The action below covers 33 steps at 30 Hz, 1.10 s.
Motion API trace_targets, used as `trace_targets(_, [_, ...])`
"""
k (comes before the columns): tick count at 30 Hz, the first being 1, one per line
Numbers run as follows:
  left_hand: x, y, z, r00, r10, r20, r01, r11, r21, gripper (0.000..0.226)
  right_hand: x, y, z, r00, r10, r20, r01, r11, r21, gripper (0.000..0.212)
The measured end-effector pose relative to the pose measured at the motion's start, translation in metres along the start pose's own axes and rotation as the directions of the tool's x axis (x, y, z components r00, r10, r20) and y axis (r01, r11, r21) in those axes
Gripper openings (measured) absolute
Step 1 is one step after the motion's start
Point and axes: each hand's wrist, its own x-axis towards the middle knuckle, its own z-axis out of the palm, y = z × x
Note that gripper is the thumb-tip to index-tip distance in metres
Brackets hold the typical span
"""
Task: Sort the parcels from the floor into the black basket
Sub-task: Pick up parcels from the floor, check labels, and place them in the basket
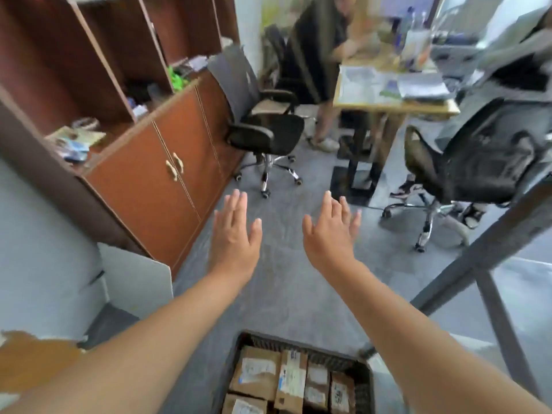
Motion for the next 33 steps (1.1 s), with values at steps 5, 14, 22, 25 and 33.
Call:
trace_targets(5, [0.046,0.078,-0.114,0.964,0.206,-0.167,-0.192,0.977,0.096,0.070,0.006,-0.079,-0.146,0.955,-0.199,-0.220,0.182,0.979,-0.095,0.064])
trace_targets(14, [0.082,0.176,-0.200,0.872,0.458,-0.175,-0.426,0.884,0.193,0.068,-0.031,-0.125,-0.273,0.876,-0.294,-0.383,0.255,0.955,-0.152,0.075])
trace_targets(22, [0.086,0.187,-0.207,0.773,0.620,-0.131,-0.621,0.783,0.039,0.069,-0.069,-0.116,-0.298,0.880,-0.052,-0.472,0.002,0.994,-0.105,0.072])
trace_targets(25, [0.078,0.180,-0.212,0.719,0.687,-0.106,-0.690,0.724,0.013,0.069,-0.096,-0.125,-0.293,0.864,0.040,-0.502,-0.091,0.993,-0.079,0.073])
trace_targets(33, [0.029,0.204,-0.236,0.578,0.811,-0.093,-0.816,0.569,-0.107,0.069,-0.183,-0.139,-0.298,0.759,0.155,-0.633,-0.305,0.943,-0.136,0.073])
